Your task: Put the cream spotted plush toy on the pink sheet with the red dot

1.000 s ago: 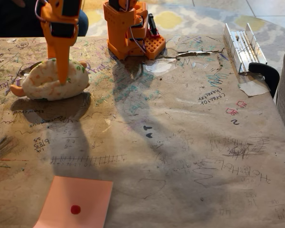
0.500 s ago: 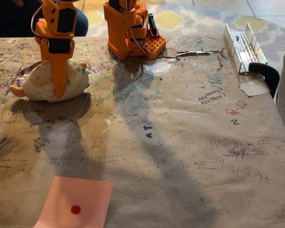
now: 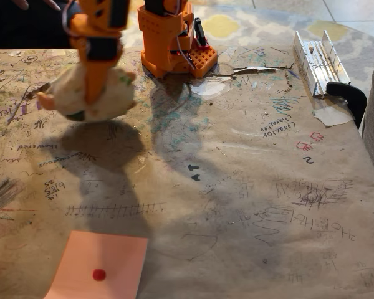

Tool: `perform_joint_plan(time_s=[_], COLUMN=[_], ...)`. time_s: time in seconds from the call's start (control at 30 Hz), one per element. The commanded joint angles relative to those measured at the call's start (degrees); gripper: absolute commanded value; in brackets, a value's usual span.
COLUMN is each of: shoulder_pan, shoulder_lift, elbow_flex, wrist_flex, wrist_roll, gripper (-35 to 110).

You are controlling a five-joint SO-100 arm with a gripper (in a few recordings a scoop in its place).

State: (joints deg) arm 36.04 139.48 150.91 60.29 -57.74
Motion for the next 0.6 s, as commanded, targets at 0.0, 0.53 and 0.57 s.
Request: perform_joint_plan(time_s=[0.0,0.53,0.57], shoulder_pan=[-12.0,-36.8,-36.4], shoulder_lift=[22.1,37.5,33.4], elbow_flex=[-3.3,-18.5,-19.9], wrist_flex=[9.9,-11.3,-14.3], wrist_roll=[14.2,33.5,33.3], gripper=[0,0,0])
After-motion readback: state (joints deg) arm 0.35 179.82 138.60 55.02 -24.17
